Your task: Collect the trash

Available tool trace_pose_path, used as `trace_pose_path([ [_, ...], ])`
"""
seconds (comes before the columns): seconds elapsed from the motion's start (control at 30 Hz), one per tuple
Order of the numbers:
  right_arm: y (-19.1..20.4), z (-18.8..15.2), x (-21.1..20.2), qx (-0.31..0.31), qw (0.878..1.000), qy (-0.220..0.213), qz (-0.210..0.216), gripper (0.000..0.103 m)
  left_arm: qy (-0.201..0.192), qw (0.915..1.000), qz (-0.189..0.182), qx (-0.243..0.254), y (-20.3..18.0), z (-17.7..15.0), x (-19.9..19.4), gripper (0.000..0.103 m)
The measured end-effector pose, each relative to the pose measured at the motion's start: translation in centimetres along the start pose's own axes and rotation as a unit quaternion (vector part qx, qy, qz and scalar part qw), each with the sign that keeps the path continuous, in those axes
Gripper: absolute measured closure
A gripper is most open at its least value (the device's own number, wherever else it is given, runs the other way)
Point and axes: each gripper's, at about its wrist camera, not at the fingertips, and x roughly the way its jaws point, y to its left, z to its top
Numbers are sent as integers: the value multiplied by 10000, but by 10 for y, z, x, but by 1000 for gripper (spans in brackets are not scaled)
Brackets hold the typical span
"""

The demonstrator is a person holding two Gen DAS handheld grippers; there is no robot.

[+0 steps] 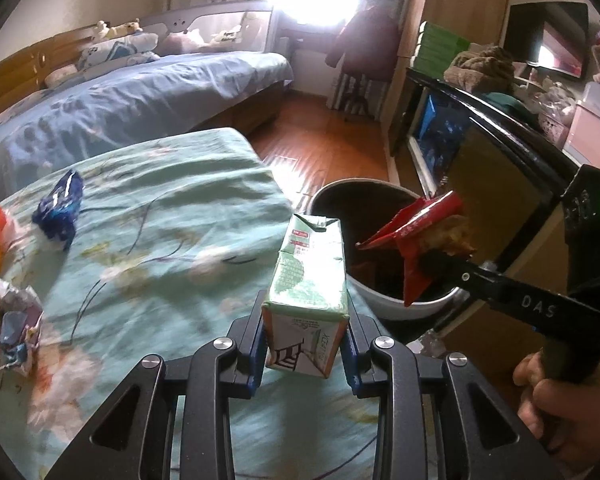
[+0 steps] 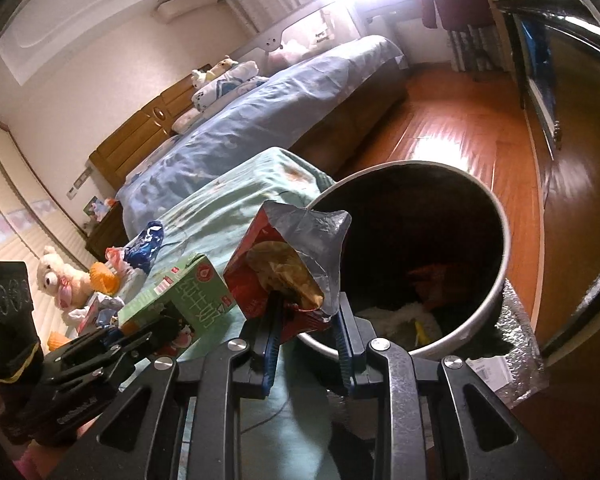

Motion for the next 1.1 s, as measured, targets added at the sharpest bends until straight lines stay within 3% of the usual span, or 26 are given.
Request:
trace_pose_path([
  [0.43, -32, 8, -1, 151, 9995, 35, -261, 78, 27, 9996, -116, 251, -29, 18, 22, 73],
  [1.1, -45, 30, 12, 45, 9985, 106, -536, 77, 88, 9993, -137, 332, -44, 39, 51, 73],
])
